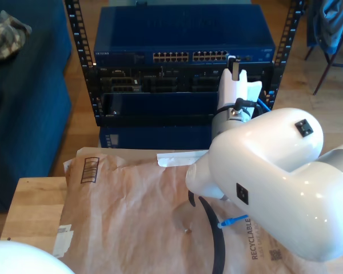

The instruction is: Grab the cable and plug it in

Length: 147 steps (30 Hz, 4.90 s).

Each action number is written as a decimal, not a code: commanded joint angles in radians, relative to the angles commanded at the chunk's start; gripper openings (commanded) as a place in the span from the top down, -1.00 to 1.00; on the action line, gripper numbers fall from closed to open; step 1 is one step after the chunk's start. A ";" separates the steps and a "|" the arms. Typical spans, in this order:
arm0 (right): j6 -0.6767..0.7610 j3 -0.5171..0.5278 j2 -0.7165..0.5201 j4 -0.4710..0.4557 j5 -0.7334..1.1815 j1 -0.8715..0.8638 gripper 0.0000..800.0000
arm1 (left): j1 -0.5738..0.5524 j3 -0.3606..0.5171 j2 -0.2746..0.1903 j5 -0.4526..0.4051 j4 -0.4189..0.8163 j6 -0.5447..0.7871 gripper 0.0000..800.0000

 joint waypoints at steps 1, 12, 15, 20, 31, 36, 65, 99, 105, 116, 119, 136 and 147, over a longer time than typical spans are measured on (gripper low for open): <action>-0.002 -0.006 0.009 0.000 0.000 -0.002 1.00 | 0.000 0.000 0.000 0.000 0.000 0.000 -1.00; -0.005 -0.061 0.061 -0.002 -0.003 -0.005 1.00 | 0.000 0.000 0.000 0.000 0.000 0.000 -1.00; -0.005 -0.072 0.072 0.000 -0.003 -0.006 1.00 | 0.000 0.000 0.000 0.000 0.000 0.000 -1.00; -0.003 -0.078 0.074 0.000 -0.003 -0.008 1.00 | 0.000 0.000 0.000 -0.002 0.000 0.000 -1.00; -0.003 -0.146 0.120 -0.002 0.003 -0.018 1.00 | 0.000 0.000 0.000 0.000 0.000 0.000 -1.00; -0.003 -0.157 0.129 -0.002 0.003 -0.018 1.00 | 0.000 0.000 0.000 0.000 0.000 0.000 -1.00; 0.002 -0.152 0.126 -0.002 -0.015 -0.014 1.00 | 0.000 0.000 0.000 0.000 0.000 0.000 -1.00; 0.000 -0.224 0.181 -0.005 -0.012 -0.026 1.00 | 0.000 0.000 0.000 0.000 0.000 0.000 -1.00; 0.002 -0.218 0.178 -0.008 -0.012 -0.028 0.24 | 0.000 0.000 0.000 0.000 0.000 0.000 -1.00; 0.003 -0.135 0.086 -0.009 0.014 -0.021 0.05 | 0.000 0.000 0.000 0.000 0.000 0.000 -1.00; 0.003 -0.071 0.035 -0.009 0.018 -0.018 0.02 | 0.000 0.000 0.000 0.000 0.000 0.000 -1.00; -0.002 0.322 -0.336 -0.020 0.270 -0.014 -0.33 | 0.000 0.000 0.000 0.000 0.000 0.000 -1.00; -0.140 0.489 -0.694 -0.078 0.721 -0.233 -0.82 | 0.000 0.000 0.000 0.000 0.000 0.000 -1.00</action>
